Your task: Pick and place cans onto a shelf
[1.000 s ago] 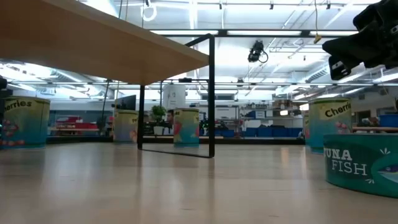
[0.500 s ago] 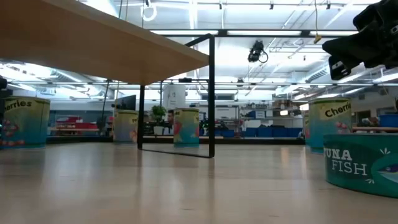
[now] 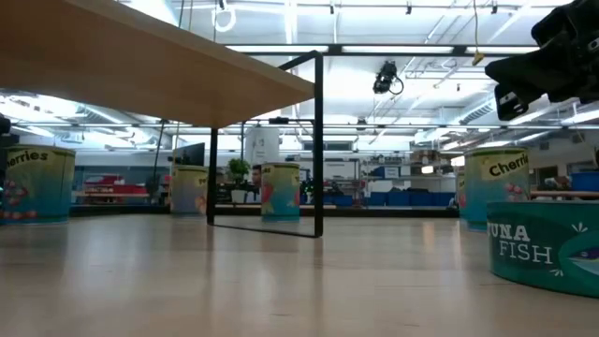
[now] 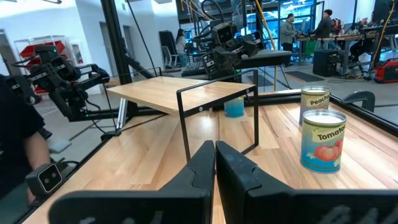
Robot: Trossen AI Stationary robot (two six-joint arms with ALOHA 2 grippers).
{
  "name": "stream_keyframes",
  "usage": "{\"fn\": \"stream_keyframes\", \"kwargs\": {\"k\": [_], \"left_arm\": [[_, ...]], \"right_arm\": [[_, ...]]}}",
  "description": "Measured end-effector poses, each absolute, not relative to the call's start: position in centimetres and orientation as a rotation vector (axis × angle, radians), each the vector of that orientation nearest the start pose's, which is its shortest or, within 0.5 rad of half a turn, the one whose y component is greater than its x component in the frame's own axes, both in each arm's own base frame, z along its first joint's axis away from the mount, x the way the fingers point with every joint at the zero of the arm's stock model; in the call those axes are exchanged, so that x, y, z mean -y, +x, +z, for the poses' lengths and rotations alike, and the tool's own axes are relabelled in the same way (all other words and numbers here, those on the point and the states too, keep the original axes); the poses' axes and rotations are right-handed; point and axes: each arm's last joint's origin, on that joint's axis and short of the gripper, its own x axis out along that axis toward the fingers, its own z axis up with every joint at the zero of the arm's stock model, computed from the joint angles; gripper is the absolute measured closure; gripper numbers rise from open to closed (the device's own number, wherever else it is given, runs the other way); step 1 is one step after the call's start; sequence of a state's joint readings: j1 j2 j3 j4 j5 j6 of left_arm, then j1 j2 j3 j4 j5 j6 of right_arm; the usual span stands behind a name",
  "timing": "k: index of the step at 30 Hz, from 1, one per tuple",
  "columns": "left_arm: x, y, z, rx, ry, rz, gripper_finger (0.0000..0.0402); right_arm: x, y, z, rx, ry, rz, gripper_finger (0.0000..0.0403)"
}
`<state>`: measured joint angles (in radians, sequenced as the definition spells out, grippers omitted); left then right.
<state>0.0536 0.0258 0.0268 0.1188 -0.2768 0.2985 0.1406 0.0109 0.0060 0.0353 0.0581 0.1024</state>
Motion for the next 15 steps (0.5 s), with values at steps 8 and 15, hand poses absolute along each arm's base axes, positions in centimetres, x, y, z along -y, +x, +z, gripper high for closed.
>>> {"fn": "stream_keyframes", "kwargs": {"k": [8, 15], "left_arm": [[-1.30, 9.54, 18.19, 0.069, 0.282, 0.345, 0.0145], [-1.30, 9.54, 18.19, 0.069, 0.282, 0.345, 0.0145]], "right_arm": [[-1.21, 9.72, 16.80, 0.025, 0.105, 0.084, 0.0383], [-1.03, 9.69, 17.46, 0.098, -0.024, 0.035, 0.0383]]}}
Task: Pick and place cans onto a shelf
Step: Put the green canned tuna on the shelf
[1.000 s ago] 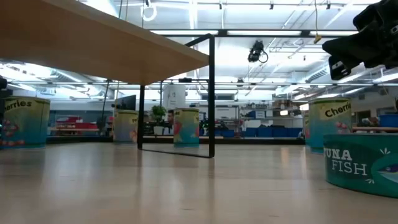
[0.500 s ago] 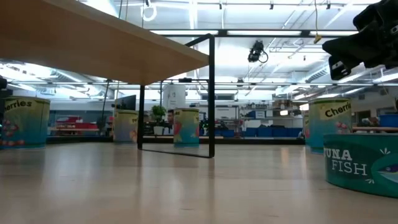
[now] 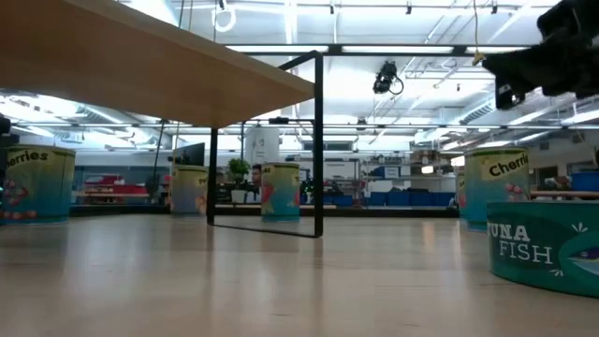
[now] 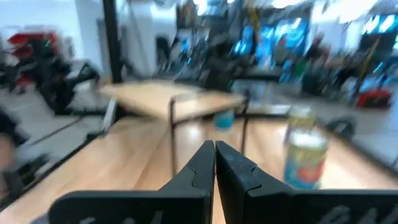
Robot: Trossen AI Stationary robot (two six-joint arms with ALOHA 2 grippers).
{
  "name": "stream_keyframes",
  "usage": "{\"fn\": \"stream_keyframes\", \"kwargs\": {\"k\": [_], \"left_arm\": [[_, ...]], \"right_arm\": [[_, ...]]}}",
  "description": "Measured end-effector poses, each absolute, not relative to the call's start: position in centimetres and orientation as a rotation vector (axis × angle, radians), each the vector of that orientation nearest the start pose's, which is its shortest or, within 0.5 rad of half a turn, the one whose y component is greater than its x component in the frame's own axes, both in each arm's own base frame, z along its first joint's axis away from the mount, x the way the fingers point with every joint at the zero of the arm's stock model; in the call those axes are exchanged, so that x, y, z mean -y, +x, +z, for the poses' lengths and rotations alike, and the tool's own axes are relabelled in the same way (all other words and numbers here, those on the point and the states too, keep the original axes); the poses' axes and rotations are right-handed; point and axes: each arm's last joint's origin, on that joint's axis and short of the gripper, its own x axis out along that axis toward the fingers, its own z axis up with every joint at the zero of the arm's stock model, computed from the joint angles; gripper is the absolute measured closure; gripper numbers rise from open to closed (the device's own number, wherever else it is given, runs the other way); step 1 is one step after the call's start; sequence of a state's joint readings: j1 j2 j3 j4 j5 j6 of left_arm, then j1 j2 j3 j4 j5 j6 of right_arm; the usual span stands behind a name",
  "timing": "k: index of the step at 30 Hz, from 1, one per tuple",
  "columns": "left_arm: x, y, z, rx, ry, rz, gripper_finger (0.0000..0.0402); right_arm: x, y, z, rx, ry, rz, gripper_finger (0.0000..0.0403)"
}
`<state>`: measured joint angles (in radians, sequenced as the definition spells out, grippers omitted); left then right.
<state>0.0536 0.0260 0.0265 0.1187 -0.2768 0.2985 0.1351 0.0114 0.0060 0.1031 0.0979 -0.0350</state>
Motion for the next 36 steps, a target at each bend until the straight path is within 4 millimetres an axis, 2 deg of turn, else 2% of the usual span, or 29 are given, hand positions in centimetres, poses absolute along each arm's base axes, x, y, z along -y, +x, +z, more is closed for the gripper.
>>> {"fn": "stream_keyframes", "kwargs": {"k": [9, 15, 20, 24, 29, 36], "left_arm": [[-1.3, 9.5, 18.2, 0.069, 0.282, 0.345, 0.0145], [-1.3, 9.5, 18.2, 0.069, 0.282, 0.346, 0.0145], [-1.3, 9.5, 18.2, 0.069, 0.282, 0.345, 0.0145], [-1.3, 9.5, 18.2, 0.069, 0.282, 0.346, 0.0145], [-1.3, 9.5, 18.2, 0.069, 0.282, 0.345, 0.0145], [-1.3, 9.5, 18.2, 0.069, 0.282, 0.345, 0.0145]], "right_arm": [[-0.9, 9.1, 20.0, 0.364, 0.039, 0.027, 0.0383], [-0.8, 8.2, 21.8, 0.574, -0.098, -0.025, 0.0383], [-0.8, 7.5, 22.7, 0.687, 0.011, 0.023, 0.0383], [-0.8, 7.5, 22.7, 0.695, -0.020, 0.011, 0.0383], [-0.7, 7.8, 22.6, 0.668, 0.078, 0.023, 0.0383], [-1.4, 11.0, 21.7, 0.383, 0.187, 0.031, 0.0383]]}}
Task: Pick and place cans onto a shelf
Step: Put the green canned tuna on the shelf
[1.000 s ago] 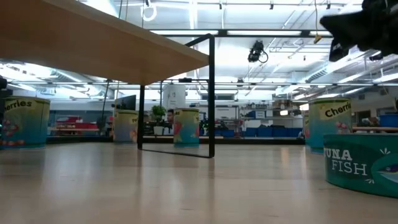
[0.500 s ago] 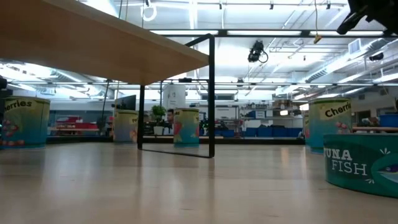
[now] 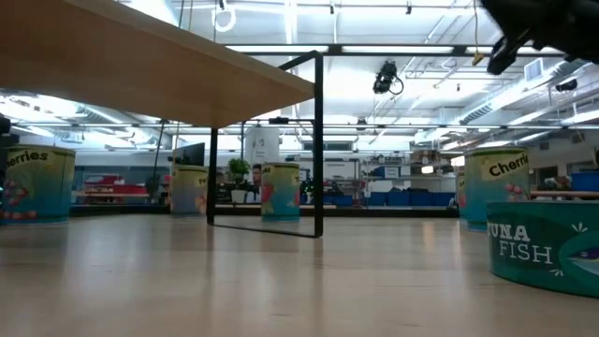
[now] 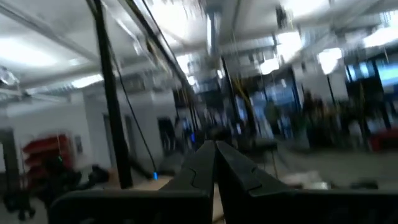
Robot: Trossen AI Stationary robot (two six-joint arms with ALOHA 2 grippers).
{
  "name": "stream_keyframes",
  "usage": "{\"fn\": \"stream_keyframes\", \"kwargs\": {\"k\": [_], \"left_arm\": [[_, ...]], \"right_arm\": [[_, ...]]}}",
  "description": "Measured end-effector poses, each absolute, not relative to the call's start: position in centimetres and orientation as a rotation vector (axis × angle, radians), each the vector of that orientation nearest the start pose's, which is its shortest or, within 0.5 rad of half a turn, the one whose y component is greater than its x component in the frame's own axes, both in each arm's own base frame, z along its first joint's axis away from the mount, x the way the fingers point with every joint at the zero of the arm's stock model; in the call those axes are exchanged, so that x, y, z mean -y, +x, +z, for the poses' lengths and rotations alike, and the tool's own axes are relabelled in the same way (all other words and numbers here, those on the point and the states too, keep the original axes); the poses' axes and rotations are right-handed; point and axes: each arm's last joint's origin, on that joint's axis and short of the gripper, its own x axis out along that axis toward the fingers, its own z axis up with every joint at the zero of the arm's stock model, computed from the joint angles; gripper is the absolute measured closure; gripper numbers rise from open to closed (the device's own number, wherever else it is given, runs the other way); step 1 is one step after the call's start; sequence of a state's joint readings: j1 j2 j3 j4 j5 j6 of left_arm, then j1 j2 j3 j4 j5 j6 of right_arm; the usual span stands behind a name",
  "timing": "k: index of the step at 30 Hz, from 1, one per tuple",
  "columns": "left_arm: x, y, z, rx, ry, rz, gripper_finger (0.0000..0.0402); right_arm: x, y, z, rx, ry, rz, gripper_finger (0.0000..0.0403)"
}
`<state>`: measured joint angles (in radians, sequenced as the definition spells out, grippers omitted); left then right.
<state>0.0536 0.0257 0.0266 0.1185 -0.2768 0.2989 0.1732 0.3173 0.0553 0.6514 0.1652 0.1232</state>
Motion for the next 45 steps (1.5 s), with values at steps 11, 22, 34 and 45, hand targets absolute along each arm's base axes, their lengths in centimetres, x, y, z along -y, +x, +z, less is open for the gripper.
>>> {"fn": "stream_keyframes", "kwargs": {"k": [11, 22, 34, 45], "left_arm": [[-1.3, 9.5, 18.2, 0.069, 0.282, 0.345, 0.0145], [-1.3, 9.5, 18.2, 0.069, 0.282, 0.345, 0.0145], [-1.3, 9.5, 18.2, 0.070, 0.282, 0.345, 0.0145], [-1.3, 9.5, 18.2, 0.070, 0.282, 0.345, 0.0145]], "right_arm": [[-4.0, 18.6, 22.4, -0.056, 0.157, 0.039, 0.0397], [-11.2, 24.1, 24.3, -0.600, -0.069, 0.036, 0.0401], [-18.3, 26.2, 21.7, -0.856, -0.060, 0.176, 0.0265], [-21.8, 28.9, 18.7, -1.022, -0.108, 0.315, 0.0033]]}}
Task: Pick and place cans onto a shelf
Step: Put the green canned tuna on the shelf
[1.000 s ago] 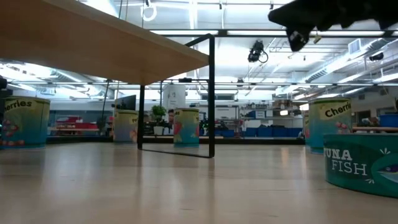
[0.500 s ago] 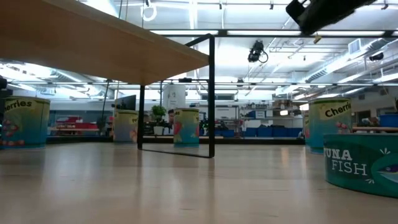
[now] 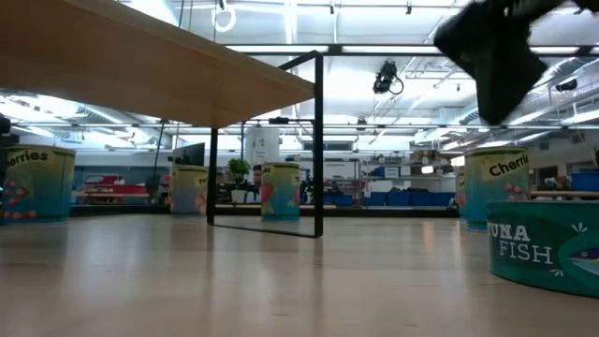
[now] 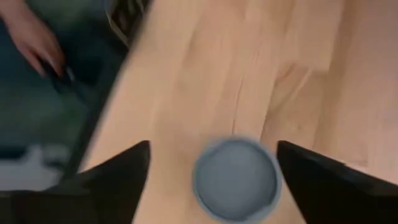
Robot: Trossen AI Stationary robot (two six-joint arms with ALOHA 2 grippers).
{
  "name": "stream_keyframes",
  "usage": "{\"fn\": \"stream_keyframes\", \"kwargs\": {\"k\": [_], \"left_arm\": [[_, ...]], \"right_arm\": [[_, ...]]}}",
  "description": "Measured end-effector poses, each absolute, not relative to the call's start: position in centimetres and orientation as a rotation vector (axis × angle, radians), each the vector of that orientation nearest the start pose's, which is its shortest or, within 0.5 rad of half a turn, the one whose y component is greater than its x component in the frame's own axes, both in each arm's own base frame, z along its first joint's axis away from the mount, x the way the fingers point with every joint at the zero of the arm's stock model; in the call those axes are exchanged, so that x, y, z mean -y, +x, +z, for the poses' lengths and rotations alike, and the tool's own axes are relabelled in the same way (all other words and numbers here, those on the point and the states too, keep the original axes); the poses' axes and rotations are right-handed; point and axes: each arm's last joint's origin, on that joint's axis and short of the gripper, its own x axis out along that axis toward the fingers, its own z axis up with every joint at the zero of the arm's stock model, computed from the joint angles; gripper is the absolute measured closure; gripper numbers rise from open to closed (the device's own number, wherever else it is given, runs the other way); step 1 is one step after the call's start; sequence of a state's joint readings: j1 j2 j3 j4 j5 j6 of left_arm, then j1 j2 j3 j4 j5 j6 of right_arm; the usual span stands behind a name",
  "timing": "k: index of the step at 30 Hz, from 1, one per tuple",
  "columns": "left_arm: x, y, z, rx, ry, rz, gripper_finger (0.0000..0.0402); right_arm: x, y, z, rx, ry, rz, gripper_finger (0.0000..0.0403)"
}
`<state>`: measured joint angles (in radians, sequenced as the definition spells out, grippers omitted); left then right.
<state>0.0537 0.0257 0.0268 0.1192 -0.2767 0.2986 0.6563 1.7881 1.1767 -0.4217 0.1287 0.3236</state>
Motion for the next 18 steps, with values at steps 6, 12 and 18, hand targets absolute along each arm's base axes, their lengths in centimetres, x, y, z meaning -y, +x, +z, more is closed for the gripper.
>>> {"fn": "stream_keyframes", "kwargs": {"k": [6, 12, 18], "left_arm": [[-1.3, 9.5, 18.2, 0.069, 0.282, 0.345, 0.0145], [-1.3, 9.5, 18.2, 0.069, 0.282, 0.345, 0.0145], [-1.3, 9.5, 18.2, 0.070, 0.282, 0.345, 0.0145]], "right_arm": [[-21.6, 29.4, 17.2, -1.144, -0.178, 0.280, 0.0019], [-21.5, 29.7, 16.2, -1.149, -0.268, 0.289, 0.0017], [-21.4, 30.1, 15.1, -1.160, -0.317, 0.302, 0.0019]]}}
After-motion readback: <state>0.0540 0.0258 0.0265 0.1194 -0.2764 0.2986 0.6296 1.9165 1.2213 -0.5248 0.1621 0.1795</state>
